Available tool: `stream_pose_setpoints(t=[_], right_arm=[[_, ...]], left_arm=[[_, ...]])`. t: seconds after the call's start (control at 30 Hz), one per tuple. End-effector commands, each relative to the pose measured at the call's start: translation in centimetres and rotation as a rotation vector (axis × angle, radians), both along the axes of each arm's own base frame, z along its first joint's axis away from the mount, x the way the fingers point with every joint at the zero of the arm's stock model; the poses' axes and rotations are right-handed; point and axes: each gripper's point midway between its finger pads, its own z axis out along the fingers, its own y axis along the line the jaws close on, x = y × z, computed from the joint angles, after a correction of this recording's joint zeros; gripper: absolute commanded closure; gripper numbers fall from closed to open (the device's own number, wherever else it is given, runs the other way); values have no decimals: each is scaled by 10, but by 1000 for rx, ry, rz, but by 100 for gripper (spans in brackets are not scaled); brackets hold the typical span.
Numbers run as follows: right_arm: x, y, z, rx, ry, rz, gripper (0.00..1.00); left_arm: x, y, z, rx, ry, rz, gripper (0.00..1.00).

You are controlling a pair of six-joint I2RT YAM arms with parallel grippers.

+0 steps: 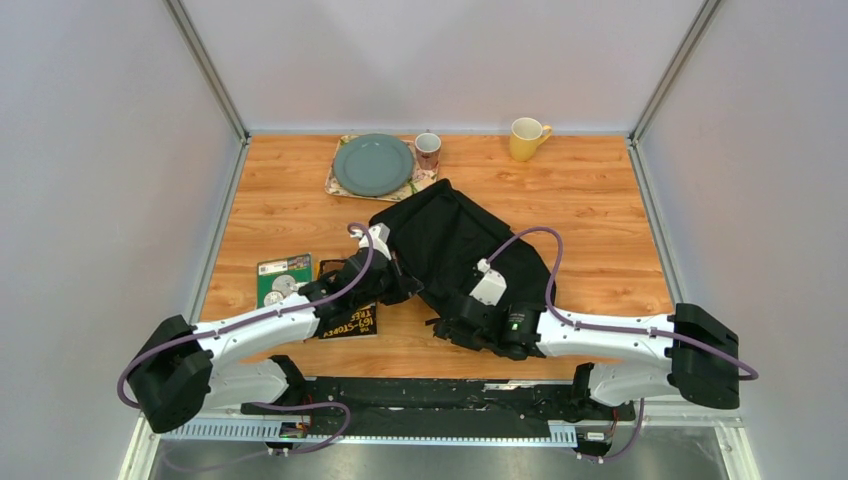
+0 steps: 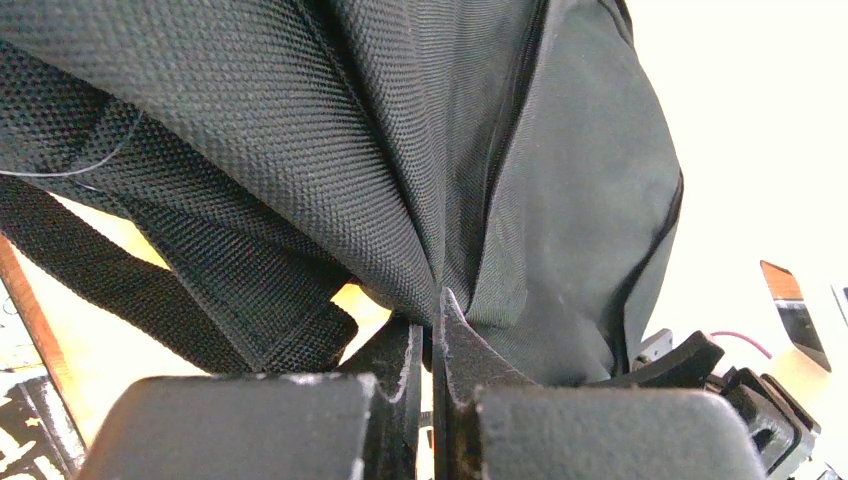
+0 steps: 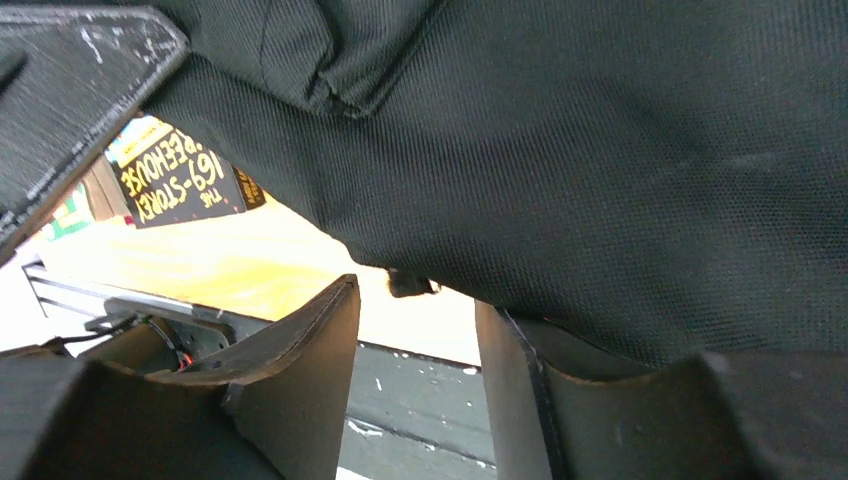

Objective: Pack the student bag
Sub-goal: Unzip the student bag at the center of the board.

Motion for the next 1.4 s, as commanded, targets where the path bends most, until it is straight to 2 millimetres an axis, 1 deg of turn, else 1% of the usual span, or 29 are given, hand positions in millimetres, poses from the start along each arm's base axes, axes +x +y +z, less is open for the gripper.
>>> stream_pose_setpoints(t=[0.0, 0.1, 0.13, 0.2, 0.27, 0.3, 0.33, 0.37, 0.6, 0.73, 0.8, 0.87, 0.9, 0.97, 1.03, 1.1, 1.23, 1.27, 1.37], right_arm=[[28, 11, 29, 87, -115, -118, 49], [28, 11, 31, 116, -129, -148, 48], [28, 7, 29, 116, -130, -167, 47], [29, 4, 27, 132, -134, -214, 49], [32, -1, 25, 117, -151, -241, 56], [32, -4, 22, 103, -153, -246, 64], [33, -5, 22, 98, -158, -251, 74], [34, -6, 20, 88, -163, -259, 76], [36, -8, 18, 33, -179, -236, 78], [34, -7, 26, 23, -200, -187, 78], [32, -12, 25, 1, -202, -176, 78], [31, -15, 26, -8, -212, -160, 80], [30, -17, 23, -13, -213, -156, 86], [30, -18, 24, 2, -219, -155, 89], [29, -18, 25, 5, -219, -143, 96], [28, -18, 26, 2, -227, -125, 100], [27, -15, 28, -5, -236, -81, 100], [26, -11, 33, 1, -260, -38, 100], [22, -10, 37, 7, -266, 9, 100]], left_arm=[[-6, -11, 22, -84, -25, -45, 100], [-7, -10, 21, -96, -7, -36, 100], [-8, -11, 21, -100, -5, -37, 100], [-8, -11, 21, -105, -2, -36, 100], [-9, -11, 21, -108, 1, -33, 100], [-9, -10, 21, -110, 1, -31, 100], [-9, -10, 22, -113, 0, -30, 100], [-9, -9, 21, -114, 0, -28, 100], [-9, -9, 23, -115, -7, -29, 100], [-8, -9, 23, -113, -14, -26, 100], [-7, -9, 24, -111, -16, -26, 100], [-6, -8, 24, -105, -21, -25, 100], [-6, -8, 24, -103, -20, -24, 100], [-5, -7, 24, -101, -23, -19, 100], [-5, -7, 24, -100, -24, -18, 100], [-5, -7, 23, -99, -23, -17, 100], [-4, -5, 22, -86, -27, -15, 100], [-3, -5, 22, -82, -30, -13, 100], [0, -1, 20, -49, -40, -6, 100]])
